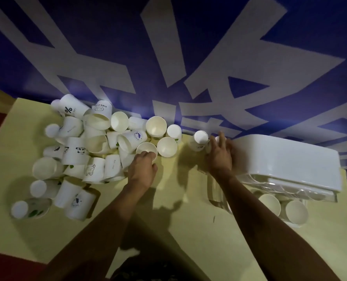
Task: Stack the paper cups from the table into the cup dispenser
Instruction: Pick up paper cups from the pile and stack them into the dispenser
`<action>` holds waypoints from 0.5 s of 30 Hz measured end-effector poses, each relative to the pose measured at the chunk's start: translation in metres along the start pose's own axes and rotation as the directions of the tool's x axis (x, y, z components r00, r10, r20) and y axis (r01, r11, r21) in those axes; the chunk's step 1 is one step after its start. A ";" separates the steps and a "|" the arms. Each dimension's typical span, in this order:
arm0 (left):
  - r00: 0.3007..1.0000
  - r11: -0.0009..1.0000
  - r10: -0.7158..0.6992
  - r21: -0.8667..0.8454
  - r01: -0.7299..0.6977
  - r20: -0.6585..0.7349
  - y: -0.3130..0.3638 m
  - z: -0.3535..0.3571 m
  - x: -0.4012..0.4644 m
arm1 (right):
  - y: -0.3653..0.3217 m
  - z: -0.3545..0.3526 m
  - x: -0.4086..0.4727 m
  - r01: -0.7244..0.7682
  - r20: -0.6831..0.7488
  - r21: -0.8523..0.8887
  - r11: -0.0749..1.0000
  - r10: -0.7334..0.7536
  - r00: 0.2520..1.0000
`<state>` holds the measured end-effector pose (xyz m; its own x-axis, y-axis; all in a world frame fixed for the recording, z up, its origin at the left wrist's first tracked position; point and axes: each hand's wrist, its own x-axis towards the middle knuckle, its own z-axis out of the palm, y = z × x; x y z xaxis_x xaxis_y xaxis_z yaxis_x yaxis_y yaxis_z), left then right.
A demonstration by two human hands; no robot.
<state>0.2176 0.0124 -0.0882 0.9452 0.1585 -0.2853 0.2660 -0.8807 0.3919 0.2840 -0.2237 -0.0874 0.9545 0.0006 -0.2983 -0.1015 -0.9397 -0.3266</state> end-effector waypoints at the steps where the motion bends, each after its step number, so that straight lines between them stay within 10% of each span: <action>1: 1.000 1.000 0.008 -0.004 -0.008 0.009 -0.002 0.000 0.002 | -0.001 0.003 0.003 -0.014 0.019 -0.027 1.000 0.015 1.000; 15: 0.986 0.967 0.100 -0.218 -0.128 -0.135 -0.007 -0.002 -0.040 | -0.010 0.010 -0.058 -0.089 -0.105 -0.057 0.994 0.083 0.991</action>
<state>0.1785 0.0132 -0.0779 0.9839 0.1289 -0.1238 0.1778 -0.7748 0.6067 0.2267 -0.2109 -0.0757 0.9670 -0.1133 -0.2281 -0.1700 -0.9541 -0.2465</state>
